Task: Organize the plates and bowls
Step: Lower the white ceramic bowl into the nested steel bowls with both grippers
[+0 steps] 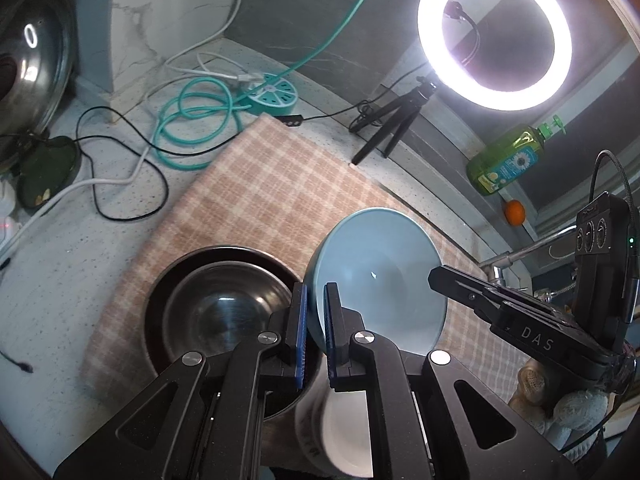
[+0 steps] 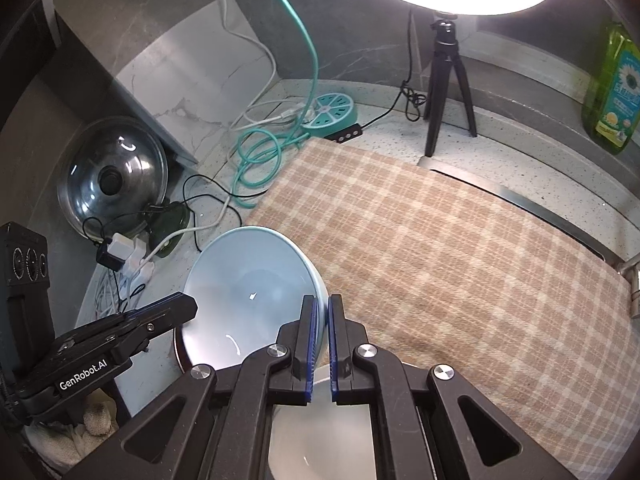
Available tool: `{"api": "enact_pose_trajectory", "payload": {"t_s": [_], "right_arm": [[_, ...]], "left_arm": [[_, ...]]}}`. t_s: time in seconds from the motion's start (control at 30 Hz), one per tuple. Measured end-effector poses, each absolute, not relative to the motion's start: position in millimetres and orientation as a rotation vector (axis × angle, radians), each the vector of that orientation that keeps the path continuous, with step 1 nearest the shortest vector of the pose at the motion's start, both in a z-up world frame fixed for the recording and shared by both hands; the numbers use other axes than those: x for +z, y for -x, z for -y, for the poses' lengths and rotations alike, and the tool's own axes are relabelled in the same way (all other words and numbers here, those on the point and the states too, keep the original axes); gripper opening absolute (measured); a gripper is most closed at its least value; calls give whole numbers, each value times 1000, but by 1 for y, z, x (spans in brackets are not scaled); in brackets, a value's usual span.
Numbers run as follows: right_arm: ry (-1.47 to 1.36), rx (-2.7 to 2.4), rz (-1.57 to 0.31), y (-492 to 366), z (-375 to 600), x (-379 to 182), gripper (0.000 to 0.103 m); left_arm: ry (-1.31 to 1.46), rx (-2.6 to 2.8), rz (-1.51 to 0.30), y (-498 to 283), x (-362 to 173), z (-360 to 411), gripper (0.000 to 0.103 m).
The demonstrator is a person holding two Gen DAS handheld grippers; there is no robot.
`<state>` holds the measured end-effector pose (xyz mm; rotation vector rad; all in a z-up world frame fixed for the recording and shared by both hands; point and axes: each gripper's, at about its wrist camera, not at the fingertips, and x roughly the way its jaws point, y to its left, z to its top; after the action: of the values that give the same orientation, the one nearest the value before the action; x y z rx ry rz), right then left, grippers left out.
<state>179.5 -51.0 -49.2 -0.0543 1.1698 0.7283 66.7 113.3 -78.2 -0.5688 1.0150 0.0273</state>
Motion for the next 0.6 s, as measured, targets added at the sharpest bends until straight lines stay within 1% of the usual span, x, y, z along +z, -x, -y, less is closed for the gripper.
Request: {"api": "enact_pose_trajectory", "payload": {"t_s": [0.6], "right_arm": [[96, 777, -1210, -163, 5, -72, 5]], "left_arm": [[602, 90, -1025, -45, -92, -150, 6]]}}
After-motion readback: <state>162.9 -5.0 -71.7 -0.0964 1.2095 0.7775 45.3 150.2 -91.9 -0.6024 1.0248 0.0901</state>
